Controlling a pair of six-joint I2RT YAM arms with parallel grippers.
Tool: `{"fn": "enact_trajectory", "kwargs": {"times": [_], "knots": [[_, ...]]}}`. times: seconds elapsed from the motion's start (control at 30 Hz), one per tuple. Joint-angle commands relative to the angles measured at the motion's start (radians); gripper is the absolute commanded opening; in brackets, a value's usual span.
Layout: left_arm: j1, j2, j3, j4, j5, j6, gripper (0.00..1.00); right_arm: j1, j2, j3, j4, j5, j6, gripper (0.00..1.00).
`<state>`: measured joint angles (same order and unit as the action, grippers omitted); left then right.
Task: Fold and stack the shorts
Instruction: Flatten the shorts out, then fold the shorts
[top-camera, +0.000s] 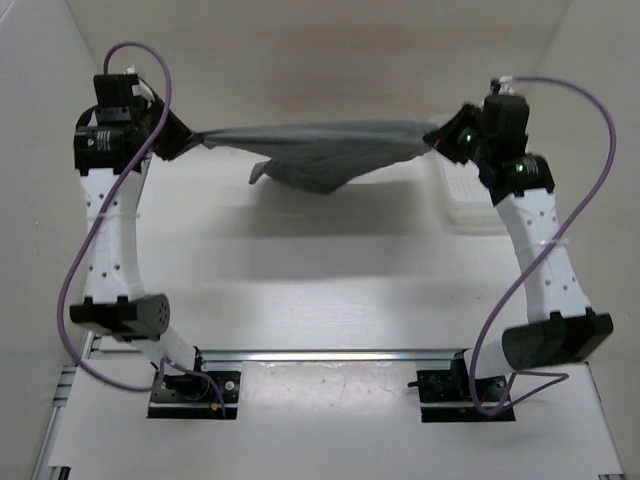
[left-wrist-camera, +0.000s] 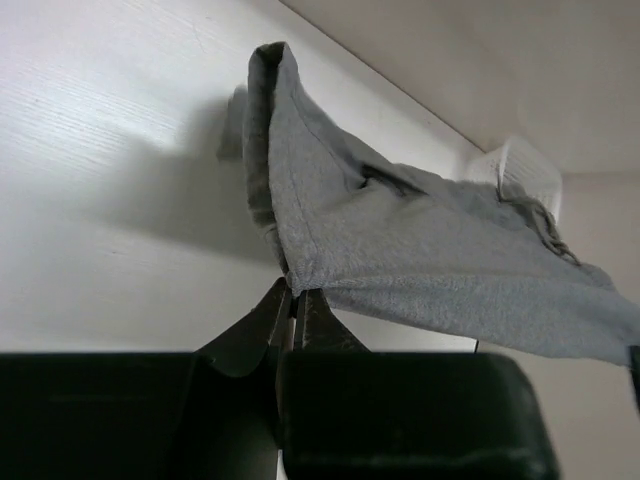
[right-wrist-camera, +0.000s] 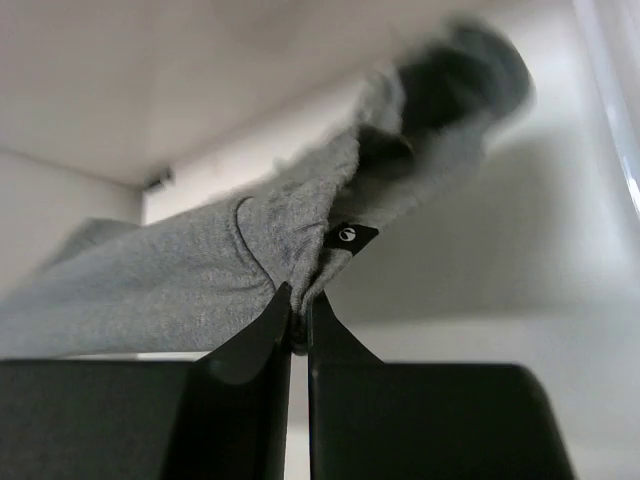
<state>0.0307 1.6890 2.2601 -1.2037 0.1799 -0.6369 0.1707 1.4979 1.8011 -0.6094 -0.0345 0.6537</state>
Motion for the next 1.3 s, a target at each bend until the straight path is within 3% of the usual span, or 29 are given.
{"fn": "enact_trajectory", "kwargs": {"times": [0.0,0.03,0.1,0.13,0.27,0.37,0.57,0.7,0.87,0.97,1.2,1.27], "knots": [[0.038,-0.17,-0.198,0.036,-0.048,0.025,0.1,-0.034,-0.151,-0.276,0.045,0.074,-0.043,0.0],[0.038,-0.205,-0.362,0.055,-0.036,0.025,0.1,-0.034,-0.183,-0.355,0.054,0.074,-0.043,0.0],[0.038,-0.314,-0.543,0.117,-0.023,0.025,0.1,-0.034,-0.276,-0.582,0.069,0.074,-0.043,0.0],[0.023,-0.349,-0.723,0.136,-0.023,0.034,0.1,-0.034,-0.333,-0.659,0.079,0.074,-0.034,0.0],[0.032,-0.449,-1.12,0.179,-0.04,0.034,0.1,-0.025,-0.45,-1.018,0.094,0.042,-0.013,0.0],[0.041,-0.502,-1.296,0.205,-0.005,0.001,0.1,-0.025,-0.531,-1.134,0.083,0.012,0.011,0.0],[0.041,-0.578,-1.329,0.17,-0.037,-0.009,0.1,-0.025,-0.698,-1.235,-0.059,0.002,0.061,0.0],[0.032,-0.6,-1.271,0.139,-0.048,-0.009,0.1,-0.025,-0.818,-1.235,-0.153,0.019,0.061,0.0],[-0.011,-0.479,-1.081,0.139,-0.099,0.0,0.1,-0.025,-0.785,-1.139,-0.174,0.1,0.061,0.0],[-0.025,-0.382,-0.888,0.139,-0.143,0.023,0.1,-0.025,-0.676,-1.06,-0.155,0.133,0.04,0.0],[-0.087,0.109,-0.385,0.119,-0.154,0.063,0.1,-0.034,-0.302,-0.821,-0.041,0.24,0.015,0.0],[-0.116,0.231,-0.173,0.11,-0.154,0.074,0.1,-0.034,-0.187,-0.711,-0.018,0.268,0.015,0.0]]}}
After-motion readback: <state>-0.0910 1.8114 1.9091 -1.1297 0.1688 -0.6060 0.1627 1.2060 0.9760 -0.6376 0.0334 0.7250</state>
